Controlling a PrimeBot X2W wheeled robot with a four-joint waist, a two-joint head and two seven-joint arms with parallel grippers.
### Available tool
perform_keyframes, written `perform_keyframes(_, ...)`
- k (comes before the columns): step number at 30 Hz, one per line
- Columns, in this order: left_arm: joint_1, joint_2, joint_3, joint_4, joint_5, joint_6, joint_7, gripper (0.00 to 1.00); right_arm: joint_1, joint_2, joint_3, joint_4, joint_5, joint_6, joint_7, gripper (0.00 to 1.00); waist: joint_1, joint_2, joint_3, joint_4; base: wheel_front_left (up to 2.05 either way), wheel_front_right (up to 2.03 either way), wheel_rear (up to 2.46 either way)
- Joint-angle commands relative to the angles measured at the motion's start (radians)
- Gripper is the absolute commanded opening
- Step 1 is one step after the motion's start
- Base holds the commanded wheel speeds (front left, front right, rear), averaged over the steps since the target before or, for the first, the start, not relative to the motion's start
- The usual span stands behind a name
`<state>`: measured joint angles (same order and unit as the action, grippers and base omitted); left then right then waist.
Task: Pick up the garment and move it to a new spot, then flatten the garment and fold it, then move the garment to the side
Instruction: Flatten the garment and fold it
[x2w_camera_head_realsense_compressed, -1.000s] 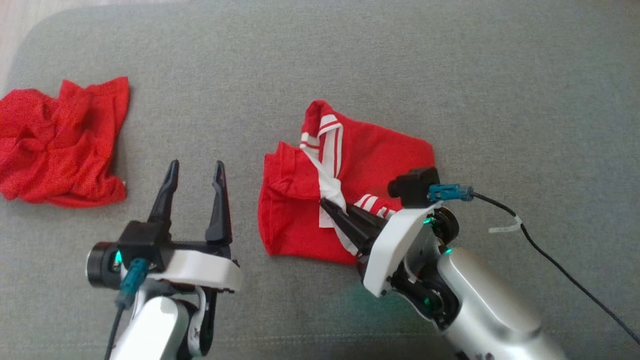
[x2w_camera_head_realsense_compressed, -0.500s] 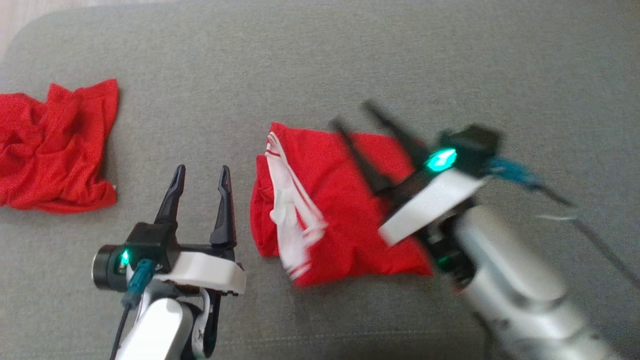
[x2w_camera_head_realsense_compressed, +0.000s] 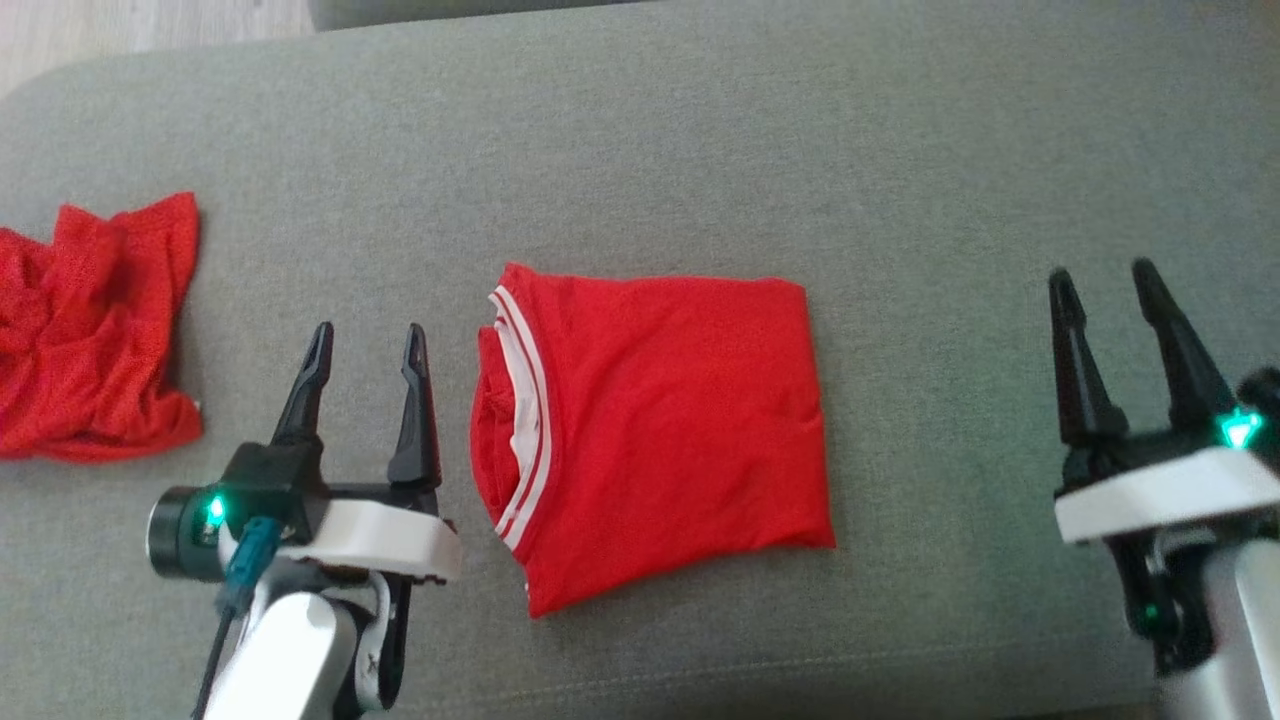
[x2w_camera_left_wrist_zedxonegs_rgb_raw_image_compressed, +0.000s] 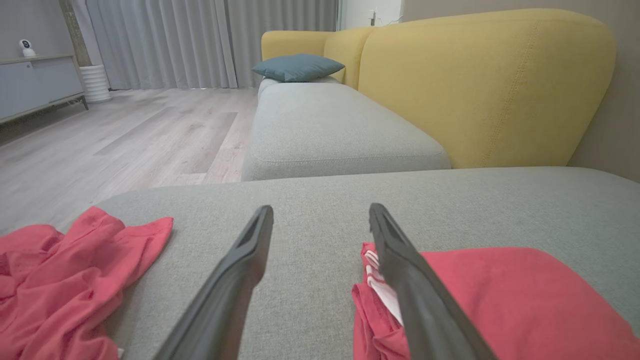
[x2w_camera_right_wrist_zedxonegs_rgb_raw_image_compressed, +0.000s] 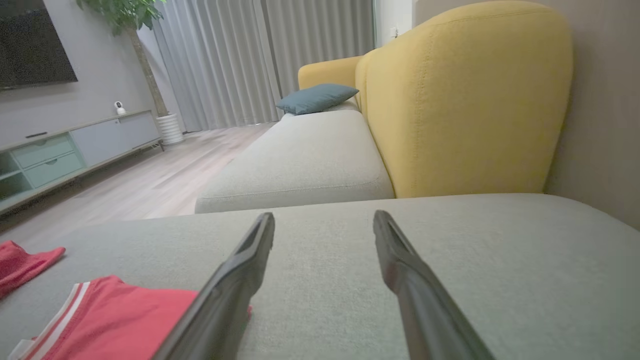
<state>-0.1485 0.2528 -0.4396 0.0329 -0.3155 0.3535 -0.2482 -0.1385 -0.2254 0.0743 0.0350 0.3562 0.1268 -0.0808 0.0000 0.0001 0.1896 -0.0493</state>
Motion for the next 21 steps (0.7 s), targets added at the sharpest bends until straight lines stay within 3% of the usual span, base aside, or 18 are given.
perform_keyframes(1,-0.031,0.029,0.043,-0.037,0.013,0.008,-0.01,1.0,0.009,0.009,0.003,-0.058,-0.014,0.004,0.011,1.0,0.0,-0.0001,-0.01,-0.005,0.0,0.0,0.0)
perform_keyframes(11,0.038,0.057,0.052,-0.042,0.015,0.031,-0.01,1.0,0.154,0.075,-0.027,-0.189,-0.061,0.004,0.093,1.0,0.0,-0.0001,-0.089,-0.021,0.0,0.0,0.0)
perform_keyframes(21,0.132,0.083,0.053,-0.049,0.008,0.055,0.0,1.0,0.227,0.099,-0.036,-0.221,-0.068,0.004,0.137,1.0,0.0,-0.0001,-0.159,-0.021,0.0,0.0,0.0)
